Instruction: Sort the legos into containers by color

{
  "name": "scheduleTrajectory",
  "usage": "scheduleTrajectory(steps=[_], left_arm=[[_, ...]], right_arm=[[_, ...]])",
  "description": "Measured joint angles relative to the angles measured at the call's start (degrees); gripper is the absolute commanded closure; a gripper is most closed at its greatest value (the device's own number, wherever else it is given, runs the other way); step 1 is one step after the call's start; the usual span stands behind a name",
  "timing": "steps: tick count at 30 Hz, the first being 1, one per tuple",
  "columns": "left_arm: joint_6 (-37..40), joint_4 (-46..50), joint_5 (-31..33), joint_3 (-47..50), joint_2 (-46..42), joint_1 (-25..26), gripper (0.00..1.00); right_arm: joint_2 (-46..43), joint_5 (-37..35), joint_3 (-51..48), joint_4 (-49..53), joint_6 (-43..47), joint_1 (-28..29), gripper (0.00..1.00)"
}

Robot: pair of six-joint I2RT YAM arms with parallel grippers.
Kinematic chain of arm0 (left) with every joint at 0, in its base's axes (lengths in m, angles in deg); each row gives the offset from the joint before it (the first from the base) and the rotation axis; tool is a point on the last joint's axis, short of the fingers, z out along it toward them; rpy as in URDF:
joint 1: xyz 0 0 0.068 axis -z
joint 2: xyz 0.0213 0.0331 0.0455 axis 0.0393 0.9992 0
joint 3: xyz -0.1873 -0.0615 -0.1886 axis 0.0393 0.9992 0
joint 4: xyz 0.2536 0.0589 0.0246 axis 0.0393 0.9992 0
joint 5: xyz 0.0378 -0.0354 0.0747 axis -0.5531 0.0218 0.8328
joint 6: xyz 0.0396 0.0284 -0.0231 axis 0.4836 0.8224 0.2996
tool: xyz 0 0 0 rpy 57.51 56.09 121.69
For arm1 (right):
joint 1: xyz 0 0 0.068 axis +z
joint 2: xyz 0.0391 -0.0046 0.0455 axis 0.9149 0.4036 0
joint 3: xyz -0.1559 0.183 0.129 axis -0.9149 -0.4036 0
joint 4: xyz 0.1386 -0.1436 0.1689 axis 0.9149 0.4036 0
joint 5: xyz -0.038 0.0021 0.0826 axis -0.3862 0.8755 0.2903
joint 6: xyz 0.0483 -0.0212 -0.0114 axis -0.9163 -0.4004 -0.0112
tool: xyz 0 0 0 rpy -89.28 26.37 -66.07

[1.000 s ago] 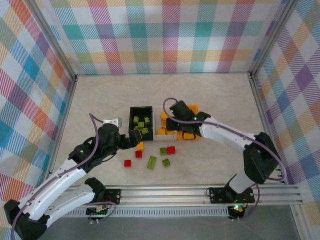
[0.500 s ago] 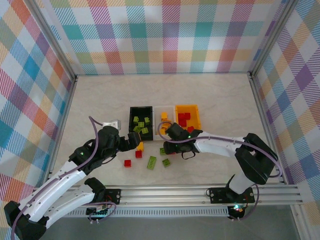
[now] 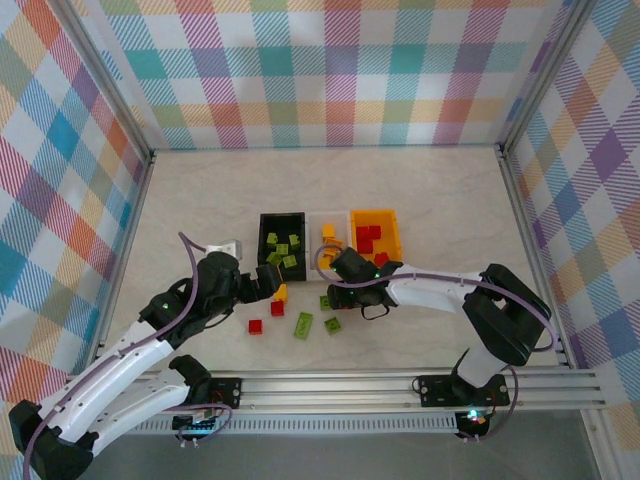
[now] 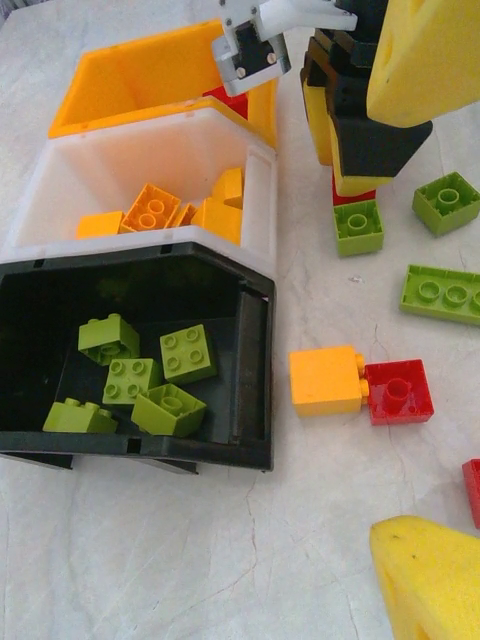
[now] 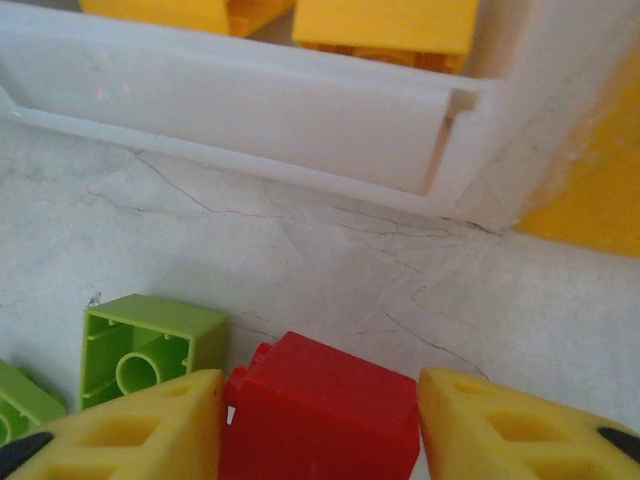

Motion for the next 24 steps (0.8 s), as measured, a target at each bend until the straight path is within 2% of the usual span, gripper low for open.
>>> scheduleTrajectory(steps=[6, 13, 19, 24], left_arm=[[0.00, 0.76, -0.02, 0.00, 0.13, 0.00, 0.00], [-0.17, 0.83, -0.04, 0.00, 0.98, 0.00, 0.00], [-0.39, 0.96, 0.00, 0.15, 0.98, 0.00, 0.00], [-0.85, 1.14, -0.04, 1.51, 1.11, 0.00, 0.00]], right_arm=[[-3.41, -1.73, -2.93, -0.07, -0.96, 0.00, 0.66], [-9.16, -3.58, -4.35, 3.69, -0.74, -1.09, 0.67], [-17.44, -3.78, -2.14, 6.84, 1.51, -9.14, 0.66], [-13.94, -3.37, 5.51, 6.38, 4.68, -17.51, 0.66]])
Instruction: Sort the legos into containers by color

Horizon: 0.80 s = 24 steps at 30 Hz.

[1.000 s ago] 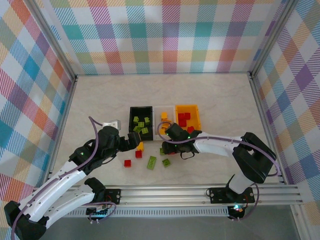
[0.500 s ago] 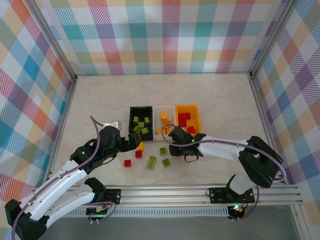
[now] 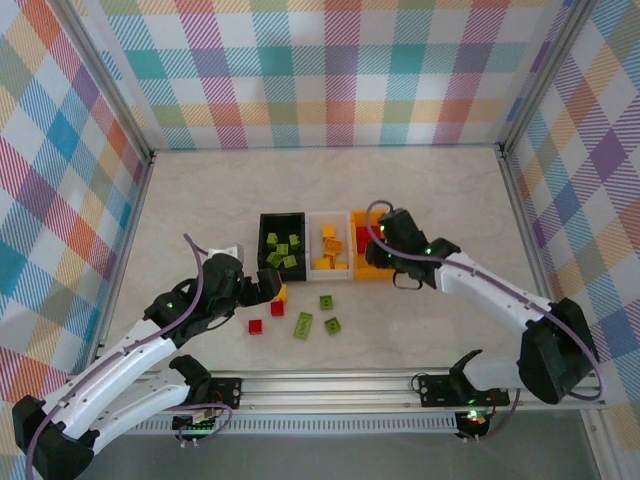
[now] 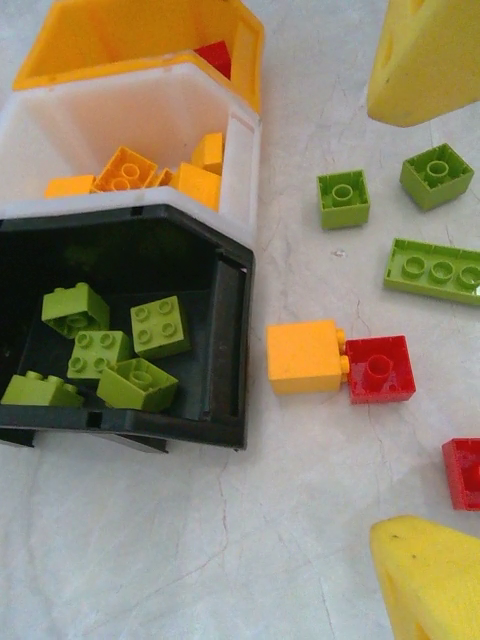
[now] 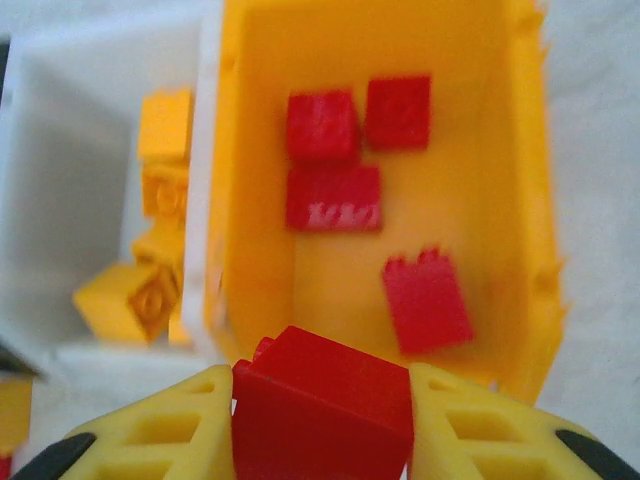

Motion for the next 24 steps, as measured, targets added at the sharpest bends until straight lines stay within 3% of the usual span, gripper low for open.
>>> scheduleTrajectory(steps=[4, 7, 9, 19, 24], left_arm=[[-0.46, 0.07, 0.00, 0.11, 0.15, -0.02, 0.00], [-0.68, 0.11, 0.00, 0.11, 0.17, -0.04, 0.00], [-0.66, 0.31, 0.00, 0.11, 0.44, -0.04, 0.00], [1.64, 1.27, -1.42, 0.09, 12.37, 0.85, 0.12], [2.21, 0.81, -0.09, 0.09, 21.44, 5.51, 0.26]], right_arm=[[8.31, 0.57, 6.36, -1.09, 2.29, -3.21, 0.61], [14.36, 0.66, 10.75, -1.09, 3.13, -4.24, 0.41], [17.22, 0.81, 13.11, -0.96, 4.26, -4.74, 0.34], [13.51, 2.14, 12.74, -1.79, 5.81, -4.31, 0.31], [10.25, 2.23, 8.35, -3.02, 5.79, -3.50, 0.31]])
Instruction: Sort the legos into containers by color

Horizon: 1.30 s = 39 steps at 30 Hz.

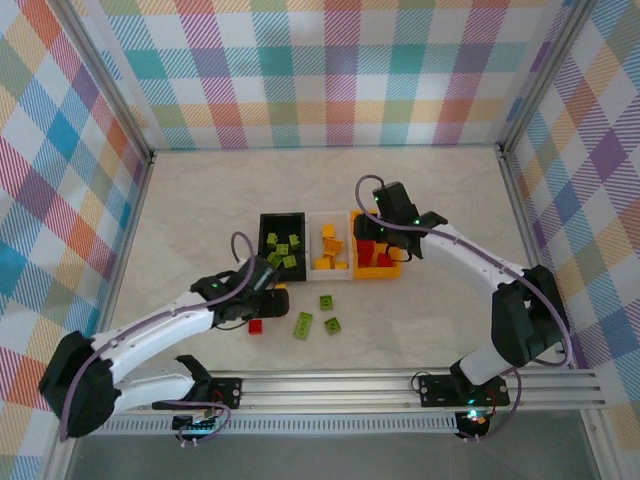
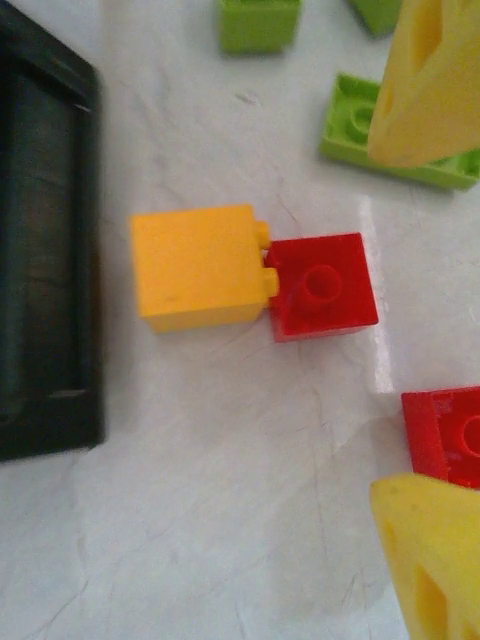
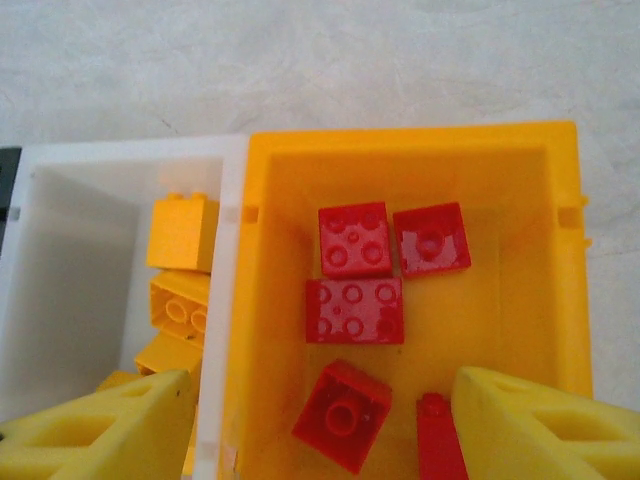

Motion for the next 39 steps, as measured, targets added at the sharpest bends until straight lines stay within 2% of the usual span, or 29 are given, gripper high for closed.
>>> scheduleTrajectory(steps=[6, 13, 20, 27, 31, 34, 39], left_arm=[[0.15, -1.97, 1.99, 0.00, 8.44, 3.02, 0.26], [-0.02, -5.38, 3.85, 0.00, 14.53, 3.80, 0.30], [0.17, -7.19, 5.62, 0.00, 15.28, 3.96, 0.50], [0.24, -8.68, 6.45, 0.00, 15.39, 3.96, 0.64], [0.00, -7.98, 5.95, 0.02, 12.94, 4.17, 0.67], [-0.37, -5.70, 5.81, -0.17, 7.52, 5.60, 0.68], [-0.66, -0.83, 4.94, -6.27, 2.97, 8.11, 0.68]], right_arm=[[-0.98, 0.15, -3.50, -0.63, -0.02, 0.24, 0.31], [-2.84, 0.13, -3.65, -1.51, 0.00, 0.26, 0.31], [-3.34, 0.11, -4.17, -1.70, 0.00, 0.26, 0.31], [-3.34, 0.13, -5.62, -2.08, 0.00, 0.26, 0.32], [-3.41, 0.13, -5.70, -2.56, 0.00, 0.22, 0.32], [-4.22, 0.15, -6.71, -3.23, -0.02, 0.22, 0.32], [-8.17, 0.11, -10.25, -4.07, -0.68, 0.20, 0.32]])
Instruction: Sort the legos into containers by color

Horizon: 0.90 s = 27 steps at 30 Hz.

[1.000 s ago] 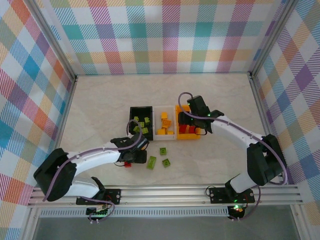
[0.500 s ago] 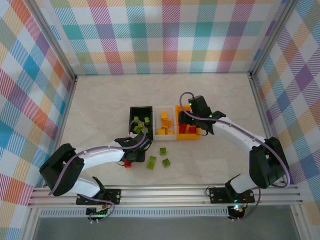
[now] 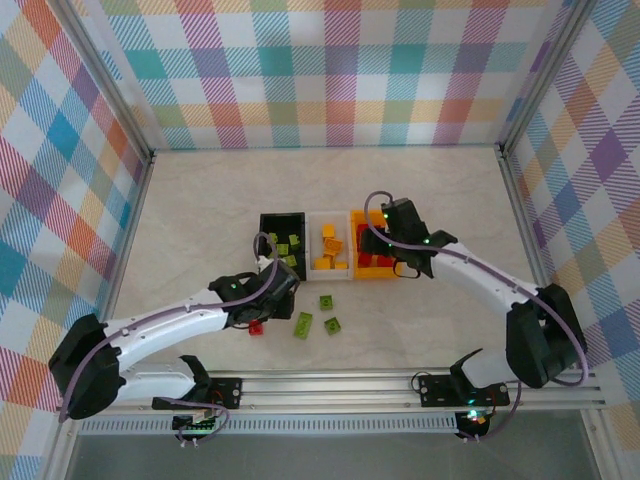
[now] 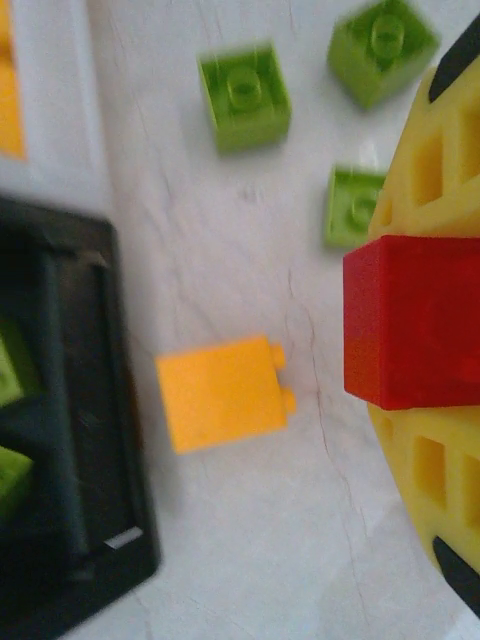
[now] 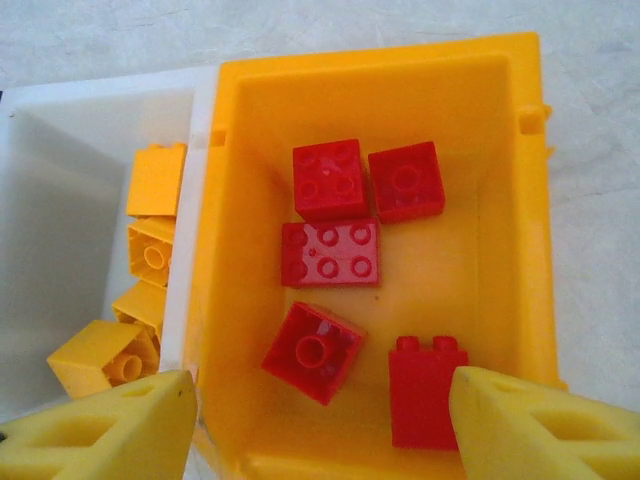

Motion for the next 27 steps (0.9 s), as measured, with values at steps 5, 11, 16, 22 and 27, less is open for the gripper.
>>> scheduleTrajectory(steps=[5, 11, 16, 22, 27], left_arm=[[1.01, -0.92, -2.21, -11.69, 7.67, 0.02, 0.69], [4.22, -5.25, -5.62, -28.46, 25.07, -0.63, 0.70], [6.08, -6.38, -8.81, -42.62, 38.14, -2.58, 0.71], [7.85, -5.40, -9.90, -53.53, 47.43, -4.28, 0.45], [7.96, -4.46, -10.27, -55.78, 49.31, -4.72, 0.24]], right_arm=[[-5.97, -0.79, -5.70, -0.20, -1.29, -0.20, 0.31], [-9.92, -1.70, -9.88, 1.31, -2.40, -1.07, 0.31], [-13.97, -1.77, -12.50, 2.34, -3.04, -1.46, 0.30], [-15.45, -1.77, -13.27, 3.06, -3.06, -1.88, 0.28], [-16.83, -1.70, -13.77, 3.32, -3.08, -1.88, 0.27]])
